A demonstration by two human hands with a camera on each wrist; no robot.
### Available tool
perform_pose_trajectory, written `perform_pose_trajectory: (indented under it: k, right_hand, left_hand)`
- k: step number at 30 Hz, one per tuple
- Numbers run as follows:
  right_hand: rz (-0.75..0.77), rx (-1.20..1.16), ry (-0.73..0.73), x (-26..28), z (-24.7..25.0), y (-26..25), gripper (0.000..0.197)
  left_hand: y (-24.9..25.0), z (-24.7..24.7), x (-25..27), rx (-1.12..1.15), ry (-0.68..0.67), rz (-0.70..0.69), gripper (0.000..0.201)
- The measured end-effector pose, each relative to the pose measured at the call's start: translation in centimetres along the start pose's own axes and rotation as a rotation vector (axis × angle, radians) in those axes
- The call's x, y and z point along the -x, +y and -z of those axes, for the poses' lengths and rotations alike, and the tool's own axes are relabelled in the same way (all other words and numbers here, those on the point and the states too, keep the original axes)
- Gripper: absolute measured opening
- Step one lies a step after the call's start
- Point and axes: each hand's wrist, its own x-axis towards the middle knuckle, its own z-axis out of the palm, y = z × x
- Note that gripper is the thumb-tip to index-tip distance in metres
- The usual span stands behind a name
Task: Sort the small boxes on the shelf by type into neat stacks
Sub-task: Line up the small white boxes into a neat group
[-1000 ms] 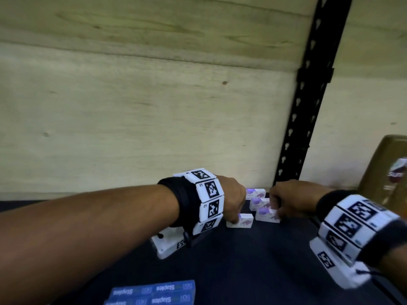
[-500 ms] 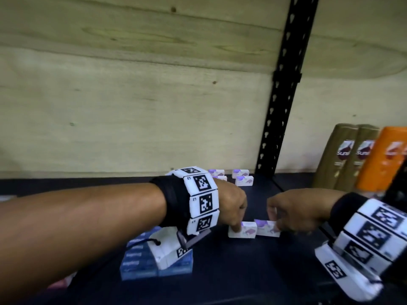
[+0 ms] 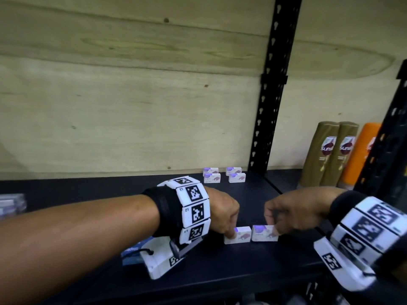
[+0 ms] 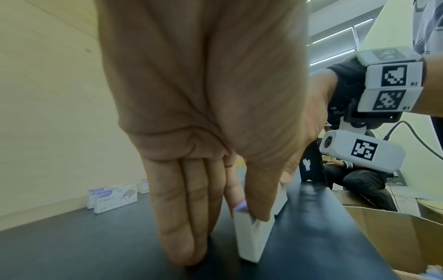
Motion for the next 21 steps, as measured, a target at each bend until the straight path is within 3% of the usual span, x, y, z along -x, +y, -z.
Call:
perform_pose_trajectory:
  k: [21]
  right_hand:
    - [0.014, 0.002, -0.019, -0.4, 0.09, -0.2, 0.019]
  left_hand:
    - [0.32, -0.34, 0.78, -0.015, 0.04, 0.021, 0.027]
